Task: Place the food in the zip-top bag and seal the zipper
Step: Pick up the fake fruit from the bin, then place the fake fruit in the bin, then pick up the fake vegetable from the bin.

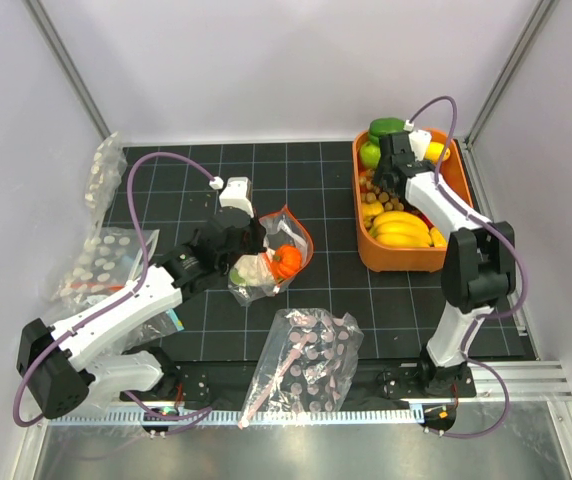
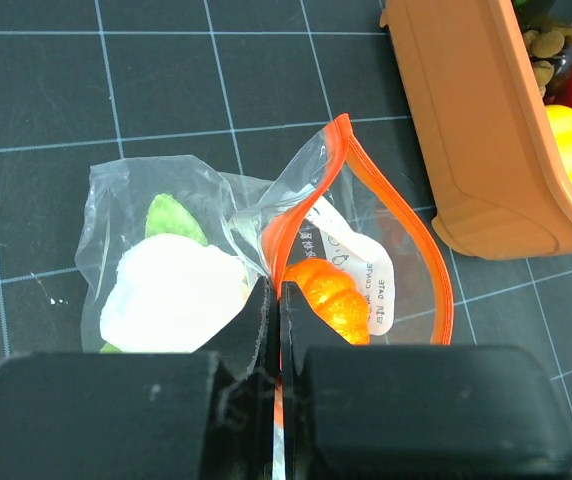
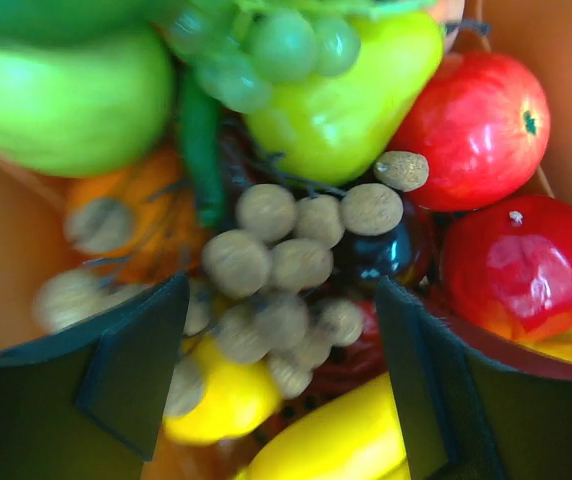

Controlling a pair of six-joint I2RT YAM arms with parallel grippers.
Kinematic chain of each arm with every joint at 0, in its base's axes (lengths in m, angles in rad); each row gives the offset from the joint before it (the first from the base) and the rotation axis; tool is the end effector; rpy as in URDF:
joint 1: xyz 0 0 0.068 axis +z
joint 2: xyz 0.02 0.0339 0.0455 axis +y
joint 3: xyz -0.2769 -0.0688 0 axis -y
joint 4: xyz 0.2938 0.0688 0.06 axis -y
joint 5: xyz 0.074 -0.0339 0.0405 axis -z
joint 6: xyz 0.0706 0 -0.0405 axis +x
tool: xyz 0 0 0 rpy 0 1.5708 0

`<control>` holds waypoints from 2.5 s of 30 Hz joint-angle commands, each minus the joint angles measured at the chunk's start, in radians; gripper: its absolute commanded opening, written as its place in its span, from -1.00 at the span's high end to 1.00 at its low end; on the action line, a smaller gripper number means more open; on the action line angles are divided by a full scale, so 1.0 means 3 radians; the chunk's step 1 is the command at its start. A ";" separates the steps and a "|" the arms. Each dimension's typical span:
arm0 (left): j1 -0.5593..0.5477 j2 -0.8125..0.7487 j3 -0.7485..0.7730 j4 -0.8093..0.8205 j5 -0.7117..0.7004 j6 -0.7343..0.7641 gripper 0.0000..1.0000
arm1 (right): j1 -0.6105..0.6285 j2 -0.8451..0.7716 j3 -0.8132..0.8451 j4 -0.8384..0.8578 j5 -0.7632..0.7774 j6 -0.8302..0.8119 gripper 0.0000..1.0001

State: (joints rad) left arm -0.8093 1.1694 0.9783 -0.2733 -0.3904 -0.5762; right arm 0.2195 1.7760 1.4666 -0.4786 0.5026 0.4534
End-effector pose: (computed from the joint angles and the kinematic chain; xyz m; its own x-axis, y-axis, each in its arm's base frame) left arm 0.2514 -0.2248 0.3091 -0.4959 -0.2100 -0.8426 0.1960 0.9182 -0.3442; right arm 0.4665 0.0692 0.2560 -0.5604 0.2683 -0.7836 0.4296 0.9030 0.0019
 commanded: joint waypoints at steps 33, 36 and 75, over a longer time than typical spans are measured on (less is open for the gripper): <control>0.0018 -0.0022 0.0068 0.0134 0.0038 -0.0012 1.00 | -0.0108 -0.1906 -0.0732 0.0425 -0.0004 0.0227 0.80; 0.0023 -0.0027 0.0068 0.0134 0.0044 -0.0012 1.00 | -0.0103 -0.1799 -0.0650 0.0251 0.0328 0.0385 -0.41; 0.0018 -0.0048 0.0068 0.0129 0.0130 -0.0022 1.00 | -0.0113 0.0125 0.0414 0.1533 -0.0141 -0.1096 -0.99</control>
State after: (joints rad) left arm -0.8093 1.1694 0.9783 -0.2737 -0.3553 -0.5766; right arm 0.1879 1.8992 1.6241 -0.1242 0.4503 0.1944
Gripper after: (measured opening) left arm 0.021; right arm 0.995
